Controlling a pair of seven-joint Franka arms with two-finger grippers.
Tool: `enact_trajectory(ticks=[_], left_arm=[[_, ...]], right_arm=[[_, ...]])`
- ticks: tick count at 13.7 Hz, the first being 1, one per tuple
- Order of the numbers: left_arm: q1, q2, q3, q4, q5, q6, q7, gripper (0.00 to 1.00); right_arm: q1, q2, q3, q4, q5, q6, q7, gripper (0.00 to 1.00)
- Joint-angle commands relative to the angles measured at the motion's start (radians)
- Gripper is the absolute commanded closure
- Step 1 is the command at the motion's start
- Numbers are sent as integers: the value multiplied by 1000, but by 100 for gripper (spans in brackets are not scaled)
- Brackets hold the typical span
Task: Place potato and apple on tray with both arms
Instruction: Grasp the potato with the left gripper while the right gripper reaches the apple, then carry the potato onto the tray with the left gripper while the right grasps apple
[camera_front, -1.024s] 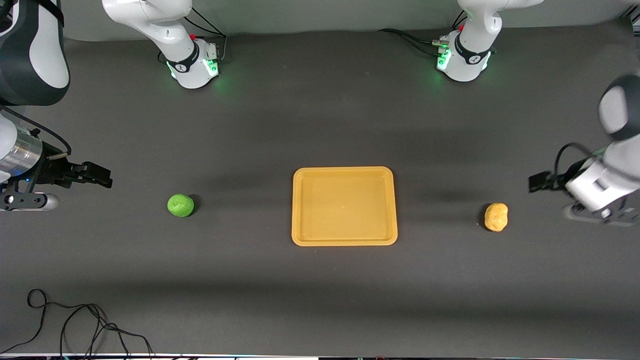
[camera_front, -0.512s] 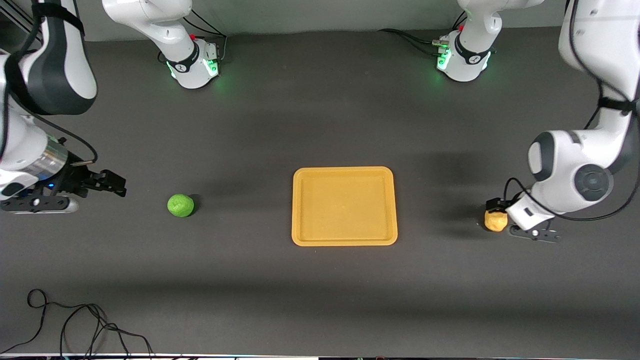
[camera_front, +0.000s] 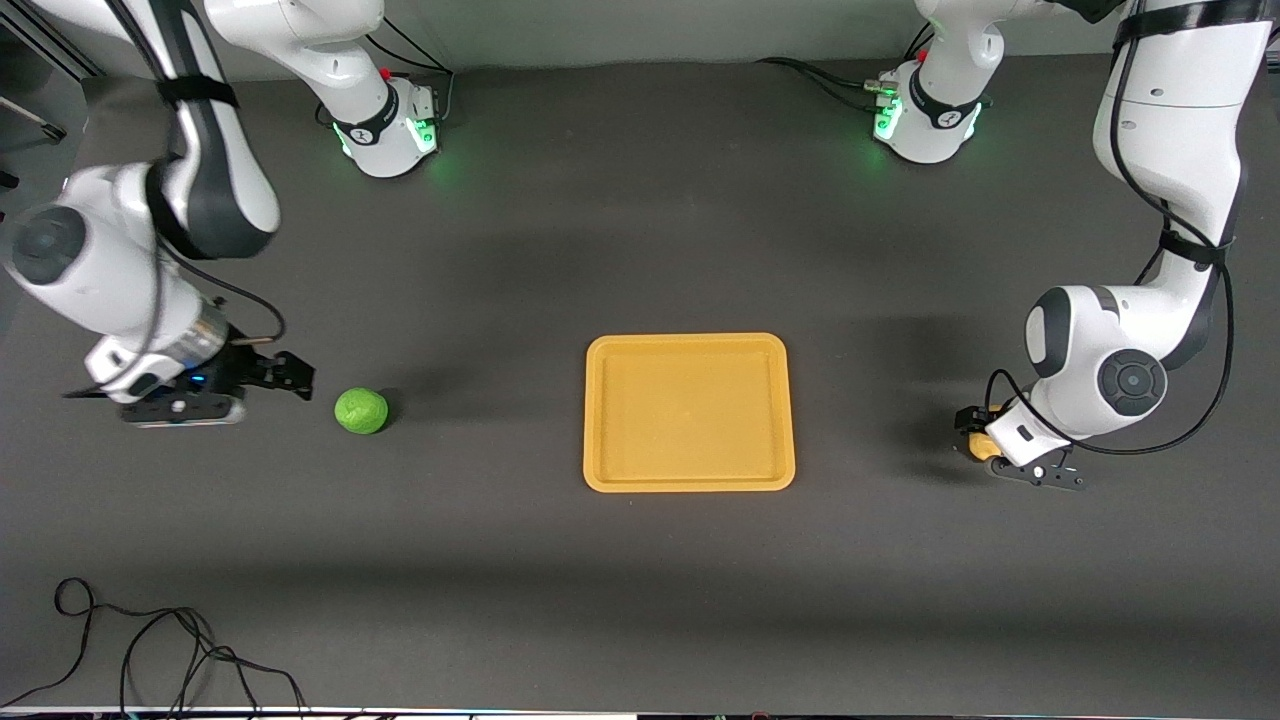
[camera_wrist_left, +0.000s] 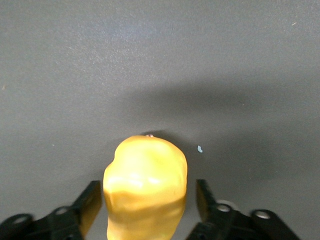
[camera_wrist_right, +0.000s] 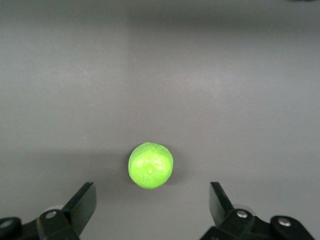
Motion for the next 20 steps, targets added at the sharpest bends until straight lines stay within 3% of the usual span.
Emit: enact_trajectory(ticks=[1,4,7,10,13,15,17,18,20], left_arm=[[-3,-33,2,-9,12,-10,-6,58],[-18,-131,-4,0,-22,-115,-47,59],[-60,-240,-91,24,-104,-267,-237,59],[-144,-257,-168,87,-97,-369,-516,58],[-283,-224,-170,112,-97,-339,-682,58],[-378,-156,-168,121,-88,-247,-788,57],[-439,-86,-167,121,-16,-152,-909,57],[-442,-57,-168,121,31,-124,-945,57],[-449,-12,-168,121,69,-82,-965,56]], right_arm=[[-2,54,2,-90,0,137,-16,0],[-3,117,2,-98,0,186,-16,0],[-5,203,2,-98,2,277,-7,0],[-6,275,2,-95,2,379,16,0],[-8,304,2,-93,2,403,44,1],[-6,294,2,-93,2,384,45,32],[-6,268,2,-81,2,334,44,53],[-6,246,2,-64,2,288,39,58],[-5,197,2,-2,0,123,15,58]])
